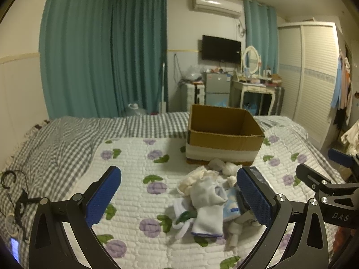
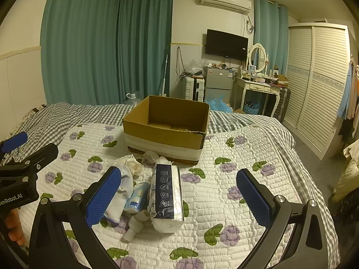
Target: Organize soft objects
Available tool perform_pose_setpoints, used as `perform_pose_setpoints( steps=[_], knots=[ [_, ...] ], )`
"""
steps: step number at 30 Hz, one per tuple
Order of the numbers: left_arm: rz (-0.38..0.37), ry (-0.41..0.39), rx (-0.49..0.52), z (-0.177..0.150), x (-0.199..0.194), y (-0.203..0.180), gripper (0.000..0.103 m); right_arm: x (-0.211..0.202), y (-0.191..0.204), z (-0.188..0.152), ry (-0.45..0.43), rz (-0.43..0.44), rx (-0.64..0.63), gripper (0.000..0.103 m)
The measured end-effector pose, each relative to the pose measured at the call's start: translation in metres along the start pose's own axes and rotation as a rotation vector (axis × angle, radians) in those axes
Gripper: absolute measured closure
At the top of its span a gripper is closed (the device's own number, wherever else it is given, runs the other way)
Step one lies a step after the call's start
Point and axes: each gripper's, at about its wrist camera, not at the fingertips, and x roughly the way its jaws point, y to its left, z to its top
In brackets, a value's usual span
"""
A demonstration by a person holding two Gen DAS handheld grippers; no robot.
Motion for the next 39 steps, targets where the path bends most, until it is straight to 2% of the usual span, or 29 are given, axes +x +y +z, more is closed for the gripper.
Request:
perform_pose_setpoints(
  steps=[16,21,24,31,34,39],
  knots=[
    [-0.001,-0.001,-0.014,0.0,-0.001,0.004,0.0,0.0,0.003,0.001,0.005,0.011,-0.003,0.0],
    [-0.001,0.033,-0.029,-0.008,0.01,0.005,0.0,0.007,-0.002,-0.005,0.015,0.007,0.014,0.0],
    [-0.003,0.062,-0.035,-0.015,0.019,0.006,0.0,0.021,-0.003,-0.013,0.054,0.01,0.017,0.0],
    [0.005,0.145,-0.011,-0.037,0.045,-0.002,0.0,0.066,0.006,-0.039,0.174,0.036,-0.009,0.012],
    [0.005,0.156,-0.017,-0.042,0.053,-0.005,0.0,0.083,0.004,-0.047,0.205,0.059,0.02,0.016],
    [-0.009,0.195,0.0,-0.049,0.072,-0.016,0.0,0.107,0.002,-0.051,0.261,0.09,0.039,0.03]
  ],
)
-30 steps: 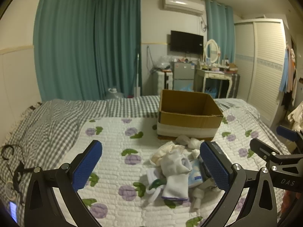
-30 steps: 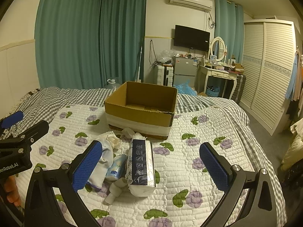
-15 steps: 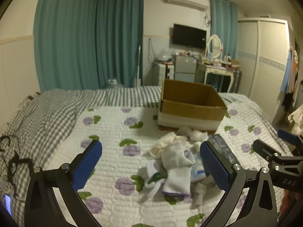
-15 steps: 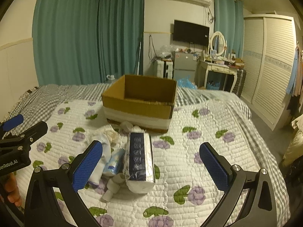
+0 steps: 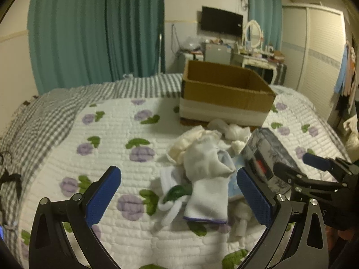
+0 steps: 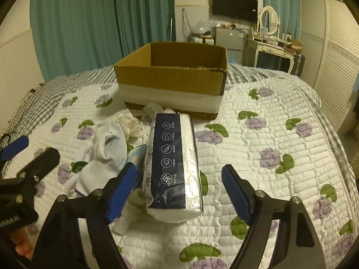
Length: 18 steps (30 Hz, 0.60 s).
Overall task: Organize soft objects
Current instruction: 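Grasp the white sock with the left tool while the right grasps the dark-blue tissue pack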
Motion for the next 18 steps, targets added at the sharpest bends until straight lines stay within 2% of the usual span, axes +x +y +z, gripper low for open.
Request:
perform_pose_setpoints(
  steps=[2,5,9,15,17,18],
  knots=[
    [-0.007,0.012,0.011,0.0,0.007,-0.004,0.0,0.009,0.0,0.0,0.032,0.017,-0.005,0.049],
    [-0.028,0.015,0.007,0.003,0.017,-0.008,0.0,0.015,0.0,0.0,0.052,0.053,-0.011,0.062],
    [-0.061,0.038,0.024,0.005,0.034,-0.018,0.003,0.009,-0.005,0.009,0.006,0.053,-0.003,0.063],
    [-0.111,0.115,0.046,0.002,0.064,-0.033,0.008,-0.004,-0.012,0.026,-0.057,0.02,-0.009,0.064],
    [-0.116,0.135,0.043,0.001,0.073,-0.035,0.019,-0.006,-0.013,0.03,-0.066,0.018,-0.01,0.064],
    [-0.118,0.145,0.042,0.001,0.076,-0.035,0.021,-0.007,-0.013,0.031,-0.069,0.02,-0.012,0.064]
  ],
)
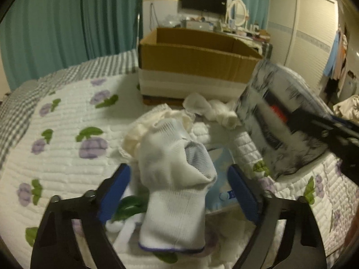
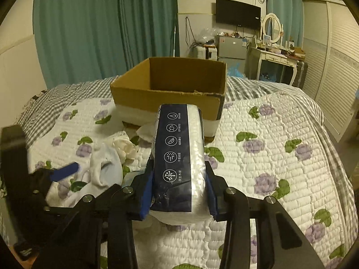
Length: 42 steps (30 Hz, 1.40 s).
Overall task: Organize soft objects
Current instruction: 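Grasp the white sock with the left tool while the right grasps the dark-blue tissue pack, then carry sock and tissue pack into the box and open both tools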
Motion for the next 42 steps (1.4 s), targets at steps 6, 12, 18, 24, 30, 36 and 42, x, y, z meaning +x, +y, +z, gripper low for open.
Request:
perform_pose_setpoints(
  steps=[6,12,18,24,30,36,42],
  knots=[
    [-0.046,0.04,-0.024,-0.002,0.01,0.007,0.045,-0.001,0.002,-0.001,0.001,0.001,-0.022,0.064],
    [-0.037,0.042,-0.006,0.001,0.0,0.007,0.065,-0.009,0.001,-0.001,-0.003,0.0,-0.035,0.064],
    [-0.021,-0.005,0.008,0.011,-0.032,0.006,0.066,-0.034,0.001,0.008,-0.034,0.003,-0.039,0.064],
    [-0.021,-0.078,0.014,0.046,-0.073,0.005,0.066,-0.064,0.005,0.029,-0.079,-0.005,-0.047,0.064],
    [-0.008,-0.155,0.084,0.085,-0.103,-0.006,0.066,-0.089,0.002,0.061,-0.132,-0.007,-0.013,0.064],
    [-0.04,-0.179,0.087,0.121,-0.098,-0.008,0.066,-0.093,-0.002,0.097,-0.182,-0.038,-0.03,0.064],
    [-0.072,-0.168,0.069,0.158,-0.063,-0.006,0.066,-0.064,-0.014,0.132,-0.2,-0.035,-0.002,0.064]
  ],
)
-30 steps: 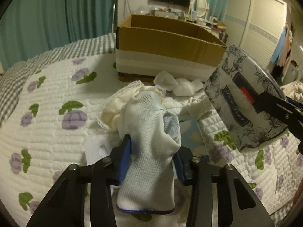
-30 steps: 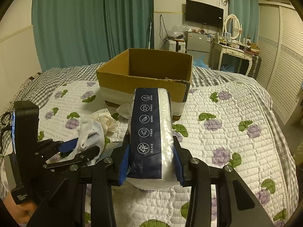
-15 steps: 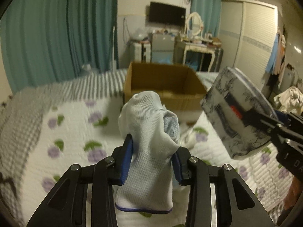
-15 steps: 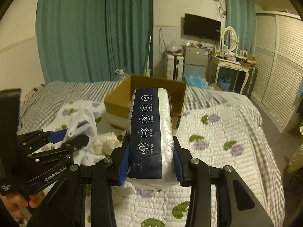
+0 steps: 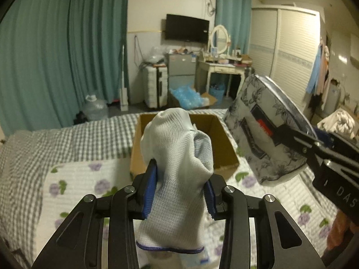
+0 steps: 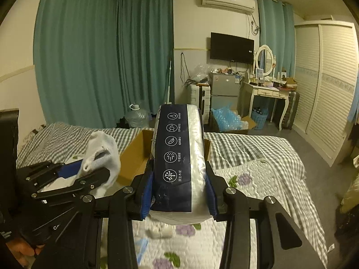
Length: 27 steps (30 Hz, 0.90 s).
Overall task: Organize soft objects
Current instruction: 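Carry sock and tissue pack into the box and open both tools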
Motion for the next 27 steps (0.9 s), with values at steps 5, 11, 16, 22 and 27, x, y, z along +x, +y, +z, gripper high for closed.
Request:
perform_pose_setpoints(
  steps=[5,11,16,22,27],
  knots=[
    [0.011,0.007,0.014,0.02,0.04,0.001,0.066,0.049,-0.006,0.013,0.015,-0.001,0.019,0.064],
    [-0.002,0.048,-0.01,0.031,0.101,0.009,0.066,0.105,-0.008,0.02,0.027,-0.02,0.014,0.064],
    [-0.001,0.059,0.048,0.033,0.125,0.001,0.066,0.15,-0.006,0.014,0.062,-0.015,0.015,0.064],
    [0.037,0.08,0.052,0.024,0.138,-0.001,0.053,0.166,-0.018,-0.005,0.086,-0.03,0.064,0.052],
    [0.062,0.066,-0.009,0.027,0.124,-0.002,0.047,0.146,-0.031,-0.002,0.063,-0.061,0.057,0.031]
  ],
)
